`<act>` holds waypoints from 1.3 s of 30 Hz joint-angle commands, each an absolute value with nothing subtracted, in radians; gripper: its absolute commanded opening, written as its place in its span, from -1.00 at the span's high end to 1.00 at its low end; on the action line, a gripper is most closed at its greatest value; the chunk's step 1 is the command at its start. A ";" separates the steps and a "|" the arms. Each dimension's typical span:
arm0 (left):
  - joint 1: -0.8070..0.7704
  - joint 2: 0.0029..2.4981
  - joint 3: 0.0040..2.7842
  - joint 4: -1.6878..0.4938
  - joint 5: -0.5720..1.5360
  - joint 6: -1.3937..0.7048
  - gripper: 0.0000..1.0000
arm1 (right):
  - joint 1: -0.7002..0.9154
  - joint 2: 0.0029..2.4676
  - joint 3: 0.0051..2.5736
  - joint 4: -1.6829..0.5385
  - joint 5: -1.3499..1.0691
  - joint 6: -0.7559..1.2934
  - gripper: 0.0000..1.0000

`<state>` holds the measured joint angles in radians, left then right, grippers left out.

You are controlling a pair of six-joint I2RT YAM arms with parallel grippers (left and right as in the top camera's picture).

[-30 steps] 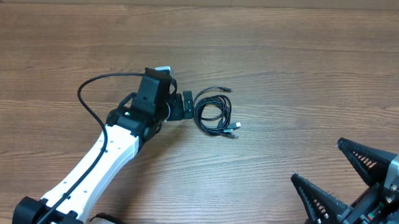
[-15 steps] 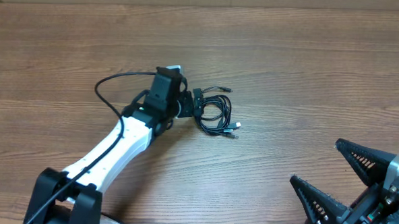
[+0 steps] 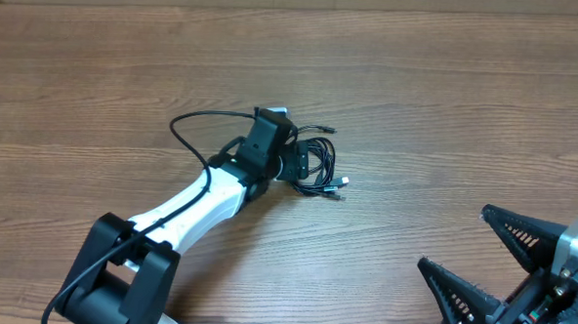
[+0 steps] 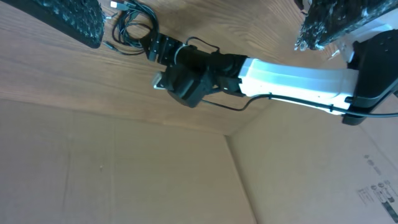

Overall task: Untangle cables
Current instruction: 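Lower the left gripper onto the cable coil and close on it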

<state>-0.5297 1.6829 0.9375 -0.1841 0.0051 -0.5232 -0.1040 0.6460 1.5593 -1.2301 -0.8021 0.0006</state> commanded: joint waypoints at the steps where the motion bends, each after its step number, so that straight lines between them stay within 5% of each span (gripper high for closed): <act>1: -0.571 1.707 0.942 -0.167 -0.062 -0.519 -0.51 | -0.107 0.650 1.565 -1.237 -0.815 0.003 -1.00; 13: -0.662 1.745 0.945 -0.159 -0.172 -0.439 -0.88 | -0.107 0.650 1.565 -1.277 -0.813 0.003 -0.99; 25: -0.640 1.745 0.945 -0.185 -0.265 -0.399 -0.89 | -0.107 0.650 1.565 -1.293 -0.813 0.002 -0.99; 39: -0.539 1.745 0.945 -0.170 -0.092 -0.454 -0.68 | -0.107 0.650 1.565 -1.297 -0.814 0.003 -1.00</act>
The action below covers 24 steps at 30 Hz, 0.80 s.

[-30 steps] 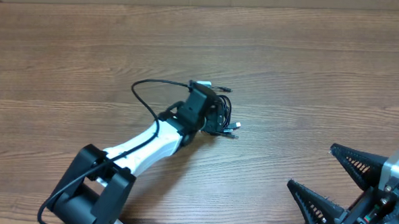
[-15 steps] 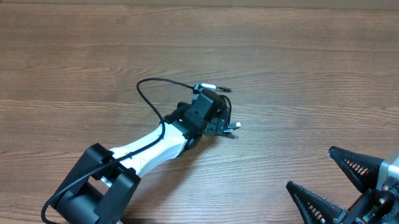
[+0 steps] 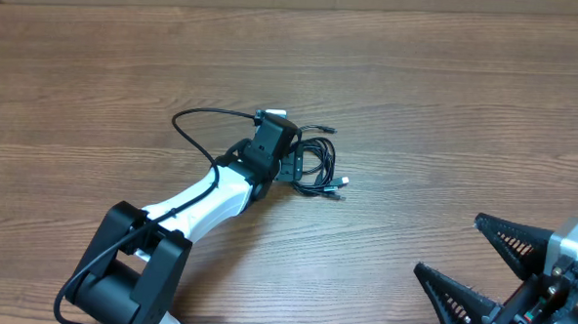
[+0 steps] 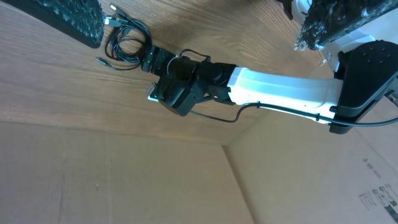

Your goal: Untangle cables

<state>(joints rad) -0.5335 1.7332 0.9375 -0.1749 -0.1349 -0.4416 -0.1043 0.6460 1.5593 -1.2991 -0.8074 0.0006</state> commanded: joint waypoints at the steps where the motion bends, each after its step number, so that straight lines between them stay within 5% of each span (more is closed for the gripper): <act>1: -0.539 1.745 0.945 -0.170 -0.084 -0.454 -0.69 | -0.107 0.650 1.565 -1.297 -0.814 0.003 -1.00; 14: -0.537 1.833 0.945 -0.121 -0.075 -0.457 -0.50 | -0.107 0.650 1.565 -1.339 -0.825 -0.008 -1.00; 17: -0.538 1.859 0.945 -0.103 -0.044 -0.457 -0.11 | -0.107 0.650 1.565 -1.341 -0.825 -0.009 -1.00; 20: -0.538 1.866 0.945 -0.099 -0.033 -0.457 0.92 | -0.107 0.650 1.565 -1.337 -0.825 -0.009 -1.00; 24: -0.538 1.866 0.945 -0.100 -0.029 -0.457 0.92 | -0.107 0.650 1.565 -1.332 -0.823 -0.010 -1.00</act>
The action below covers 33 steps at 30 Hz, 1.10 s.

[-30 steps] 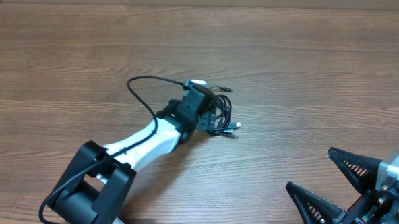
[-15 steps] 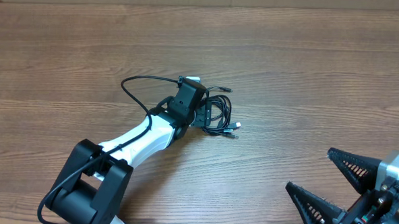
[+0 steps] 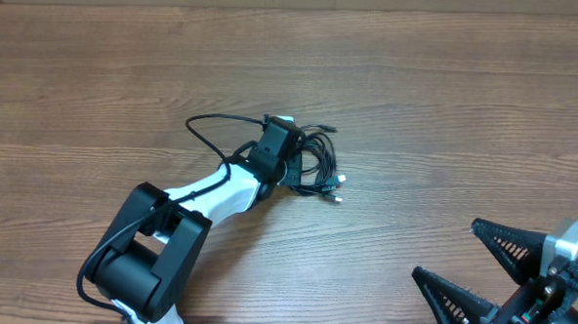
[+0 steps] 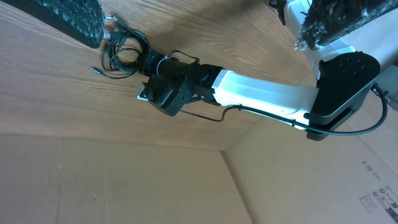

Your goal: Untangle cables

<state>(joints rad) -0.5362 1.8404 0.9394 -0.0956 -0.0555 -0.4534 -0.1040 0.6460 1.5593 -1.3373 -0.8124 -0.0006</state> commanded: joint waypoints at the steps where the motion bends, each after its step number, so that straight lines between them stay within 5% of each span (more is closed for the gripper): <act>1: -0.538 1.864 0.947 -0.100 -0.019 -0.457 0.92 | -0.107 0.650 1.565 -1.333 -0.821 -0.021 -1.00; 13: -0.537 1.710 1.166 -0.398 0.048 -0.384 0.92 | -0.107 0.663 1.563 -1.329 -0.598 -0.060 -1.00; 27: -0.537 1.515 1.468 -0.817 0.054 -0.336 0.92 | -0.107 0.767 1.458 -1.325 -0.702 -0.054 -1.00; 33: -0.538 1.423 1.502 -0.883 0.306 -0.337 0.92 | -0.107 0.826 1.394 -1.303 -0.799 -0.062 -0.91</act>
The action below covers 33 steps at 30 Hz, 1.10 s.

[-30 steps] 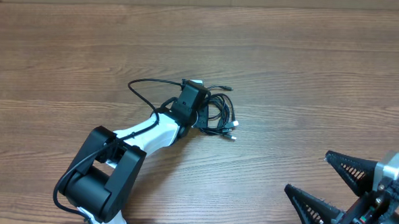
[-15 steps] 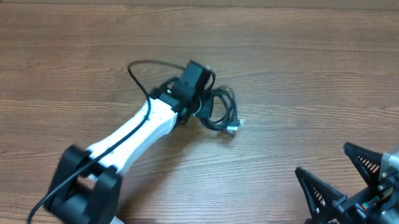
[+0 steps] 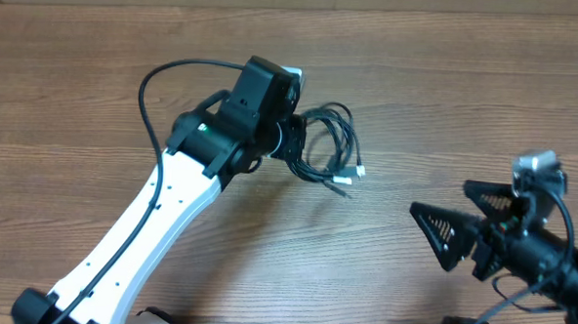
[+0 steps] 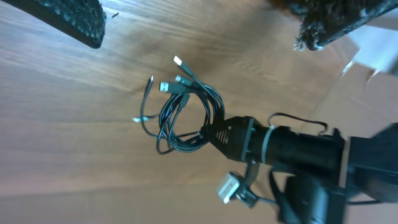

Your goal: Untangle cables

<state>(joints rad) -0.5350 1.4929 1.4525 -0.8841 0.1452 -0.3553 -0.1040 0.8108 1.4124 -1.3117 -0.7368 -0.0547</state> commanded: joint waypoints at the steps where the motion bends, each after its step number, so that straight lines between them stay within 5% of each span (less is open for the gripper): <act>1: -0.538 1.404 1.502 -0.884 0.322 -0.347 0.92 | -0.107 0.838 1.388 -1.303 -0.800 -0.062 -0.90; 9: -0.552 1.308 1.502 -0.879 0.423 -0.375 0.92 | -0.106 0.936 1.374 -1.304 -0.988 -0.107 -0.89; 14: -0.604 1.306 1.503 -0.874 0.439 -0.374 0.92 | -0.106 1.003 1.374 -1.328 -1.005 -0.107 -0.40; 26: -0.651 1.306 1.504 -0.820 0.447 -0.402 0.92 | -0.048 1.143 1.374 -1.433 -1.004 -0.264 -0.29; 28: -0.652 1.306 1.505 -0.815 0.448 -0.406 0.92 | -0.009 1.159 1.374 -1.423 -1.004 -0.264 -0.02; 32: -0.657 1.306 1.505 -0.803 0.484 -0.408 0.92 | 0.074 1.190 1.374 -1.387 -0.995 -0.263 0.91; 33: -0.657 1.306 1.507 -0.803 0.495 -0.408 0.92 | 0.098 1.199 1.374 -1.372 -0.979 -0.263 0.92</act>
